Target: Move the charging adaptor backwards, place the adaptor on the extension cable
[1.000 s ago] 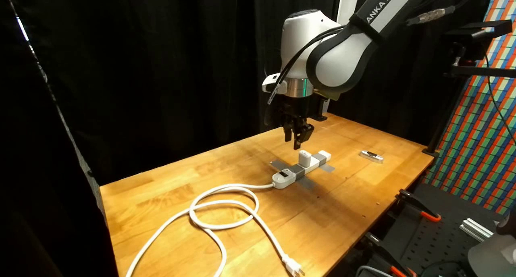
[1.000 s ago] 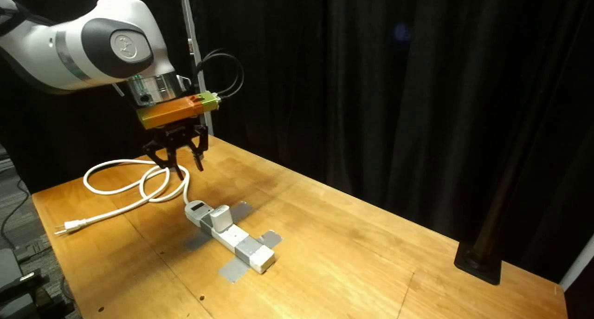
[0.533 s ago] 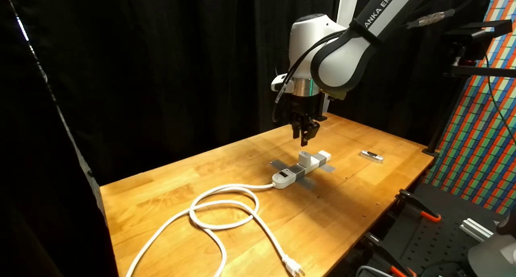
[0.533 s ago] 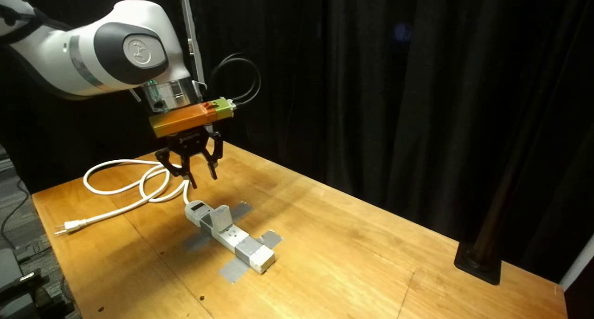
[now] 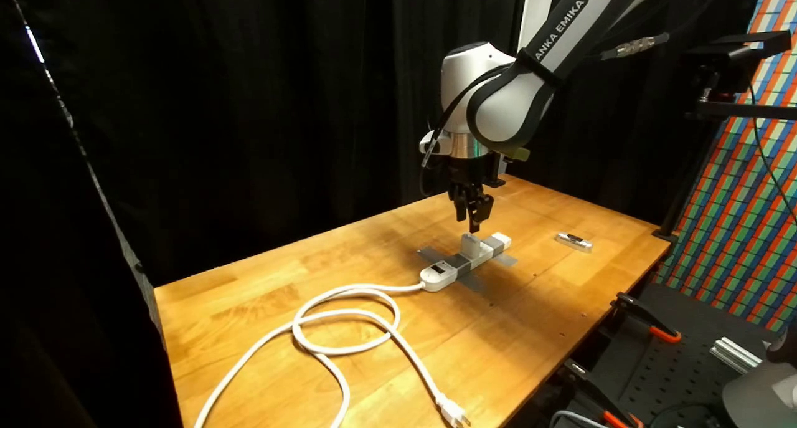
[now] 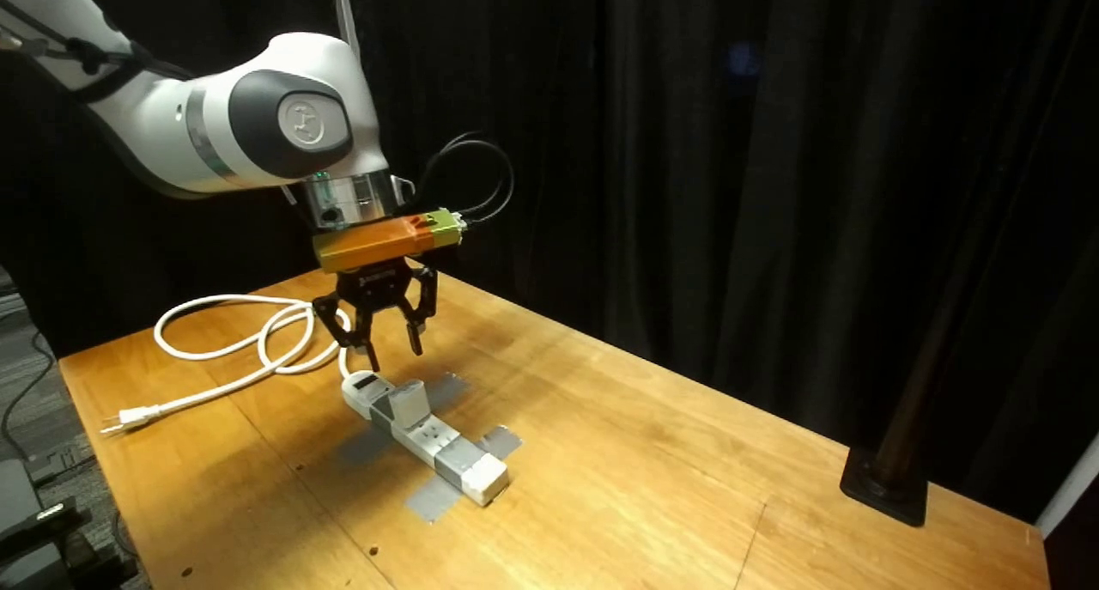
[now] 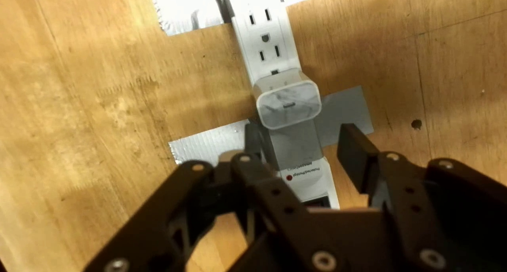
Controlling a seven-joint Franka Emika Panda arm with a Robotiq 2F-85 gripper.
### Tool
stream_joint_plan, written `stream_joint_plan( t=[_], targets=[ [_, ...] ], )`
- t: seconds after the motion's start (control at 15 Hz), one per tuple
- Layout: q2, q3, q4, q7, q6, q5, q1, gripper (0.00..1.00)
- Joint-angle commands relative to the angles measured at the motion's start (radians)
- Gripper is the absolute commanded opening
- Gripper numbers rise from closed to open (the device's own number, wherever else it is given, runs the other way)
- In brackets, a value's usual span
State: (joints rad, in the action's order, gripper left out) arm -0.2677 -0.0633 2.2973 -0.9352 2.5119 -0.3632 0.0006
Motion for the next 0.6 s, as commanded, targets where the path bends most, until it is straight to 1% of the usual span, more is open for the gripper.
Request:
stream_joint_plan(
  t=[0.0, 0.07, 0.27, 0.33, 0.4, 0.53],
  targets=[
    [-0.038, -0.005, -0.072, -0.051, -0.061, 0.027, -0.014, 0.21],
    [-0.045, -0.005, -0.084, -0.054, -0.074, 0.026, -0.015, 0.13],
    [-0.056, -0.005, -0.108, -0.062, -0.105, 0.024, -0.018, 0.08],
    [-0.060, -0.006, -0.114, -0.069, -0.114, 0.028, -0.021, 0.07],
    [-0.064, -0.005, -0.118, -0.070, -0.119, 0.027, -0.022, 0.11],
    [-0.075, -0.006, -0.125, -0.082, -0.136, 0.032, -0.026, 0.13]
  ],
)
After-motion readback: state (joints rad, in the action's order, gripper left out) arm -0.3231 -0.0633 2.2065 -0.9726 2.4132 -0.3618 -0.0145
